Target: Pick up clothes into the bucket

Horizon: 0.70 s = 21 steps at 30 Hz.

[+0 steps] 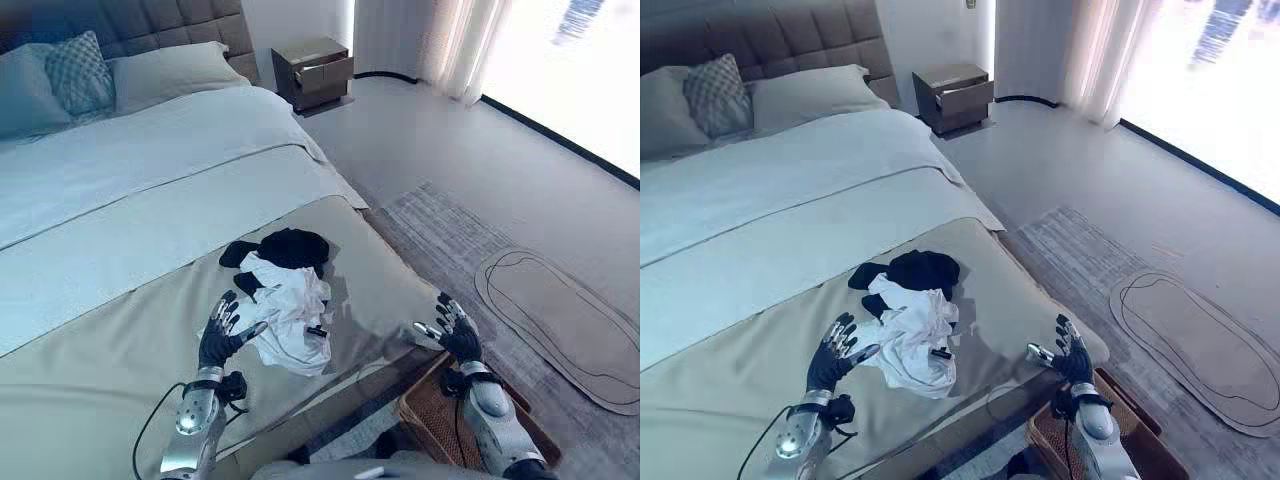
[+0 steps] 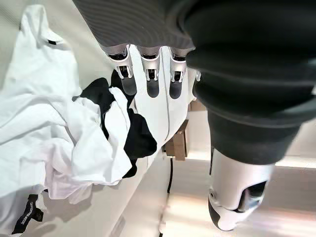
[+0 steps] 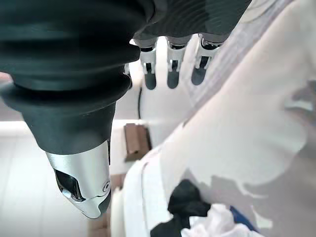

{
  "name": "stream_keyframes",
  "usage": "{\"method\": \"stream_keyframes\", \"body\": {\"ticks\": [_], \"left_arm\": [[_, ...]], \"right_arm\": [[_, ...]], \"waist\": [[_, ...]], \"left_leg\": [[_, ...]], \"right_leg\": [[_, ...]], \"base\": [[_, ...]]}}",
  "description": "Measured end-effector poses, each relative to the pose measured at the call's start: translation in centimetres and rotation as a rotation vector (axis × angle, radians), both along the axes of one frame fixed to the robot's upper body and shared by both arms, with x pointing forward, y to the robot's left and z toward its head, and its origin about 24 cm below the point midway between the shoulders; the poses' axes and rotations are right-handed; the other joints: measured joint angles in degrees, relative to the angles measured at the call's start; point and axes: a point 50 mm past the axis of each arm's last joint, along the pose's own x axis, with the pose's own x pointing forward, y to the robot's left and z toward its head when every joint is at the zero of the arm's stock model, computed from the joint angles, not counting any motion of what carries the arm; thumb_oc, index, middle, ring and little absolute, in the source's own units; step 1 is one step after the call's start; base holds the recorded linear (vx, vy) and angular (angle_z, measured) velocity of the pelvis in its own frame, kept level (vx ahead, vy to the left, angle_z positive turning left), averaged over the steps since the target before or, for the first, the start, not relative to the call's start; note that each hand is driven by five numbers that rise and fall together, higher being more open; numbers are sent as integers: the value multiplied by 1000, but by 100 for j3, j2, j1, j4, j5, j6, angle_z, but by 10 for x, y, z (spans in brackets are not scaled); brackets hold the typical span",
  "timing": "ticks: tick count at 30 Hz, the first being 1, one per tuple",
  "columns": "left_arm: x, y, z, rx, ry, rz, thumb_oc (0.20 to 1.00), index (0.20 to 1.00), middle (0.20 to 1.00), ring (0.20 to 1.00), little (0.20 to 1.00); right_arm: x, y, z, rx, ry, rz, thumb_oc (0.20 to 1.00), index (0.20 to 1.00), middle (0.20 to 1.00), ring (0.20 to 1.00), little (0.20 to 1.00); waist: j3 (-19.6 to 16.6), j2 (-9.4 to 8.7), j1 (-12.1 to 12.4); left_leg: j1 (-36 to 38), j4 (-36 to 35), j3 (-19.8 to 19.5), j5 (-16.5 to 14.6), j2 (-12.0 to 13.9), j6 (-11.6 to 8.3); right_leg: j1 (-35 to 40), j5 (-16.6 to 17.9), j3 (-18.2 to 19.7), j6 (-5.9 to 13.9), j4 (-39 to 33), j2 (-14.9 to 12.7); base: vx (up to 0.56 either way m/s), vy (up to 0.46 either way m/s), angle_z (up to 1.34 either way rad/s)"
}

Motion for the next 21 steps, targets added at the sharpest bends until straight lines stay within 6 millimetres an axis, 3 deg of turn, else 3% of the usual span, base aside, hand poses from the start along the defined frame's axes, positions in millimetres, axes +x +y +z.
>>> {"method": "stream_keyframes", "body": {"ticks": [5,8,9,11,13,15,18,21], "left_arm": [[1,6,2,23,-1,-4,1000,1000,1000,1000,1000],[7,6,6,30,-20,-11,1000,1000,1000,1000,1000],[9,6,7,30,-26,-14,1000,1000,1000,1000,1000],[11,4,9,30,-33,-23,1000,1000,1000,1000,1000],[11,1,8,22,-31,-32,1000,1000,1000,1000,1000],[12,-5,8,12,-32,-52,1000,1000,1000,1000,1000],[14,2,11,48,-37,-65,1000,1000,1000,1000,1000],[18,10,16,90,-46,-75,1000,1000,1000,1000,1000]], "right_arm": [[3,2,2,5,-11,21,1000,1000,1000,1000,1000],[7,3,5,5,-25,32,1000,1000,1000,1000,1000],[10,3,8,4,-38,36,1000,1000,1000,1000,1000],[12,3,11,2,-49,35,1000,1000,1000,1000,1000],[12,1,14,-6,-60,41,1000,1000,1000,1000,1000],[15,-6,18,-32,-71,38,1000,1000,1000,1000,1000],[17,5,17,-12,-73,65,1000,1000,1000,1000,1000],[15,15,13,6,-57,93,1000,1000,1000,1000,1000]], "waist": [[109,-125,79],[297,-271,177],[370,-318,151],[393,-311,160],[367,-182,118],[269,78,13],[270,-139,38],[297,-251,22]], "left_leg": [[-245,403,-182,-40,21,-125],[-573,1117,-318,-75,-97,-172],[-819,1440,-322,-208,-151,-278],[-915,1490,-298,-210,-46,-268],[-893,1315,-280,-179,165,-220],[-580,680,-124,-173,191,-183],[-449,463,340,-56,-209,51],[-400,458,504,-34,-357,88]], "right_leg": [[-1,-61,-168,-59,31,59],[52,-84,-184,-117,30,-40],[108,-102,-271,-230,46,-131],[47,-171,-296,-255,52,-177],[-28,-259,-296,-118,304,-263],[-435,-514,-191,91,1010,-485],[-1059,-590,127,229,1943,-1030],[-1252,-568,99,287,2143,-1261]], "base": [[-30,-90,44],[3,94,13],[43,126,31],[80,257,12],[77,260,-3],[34,257,-13],[-21,201,-51],[-30,4,-30]]}}
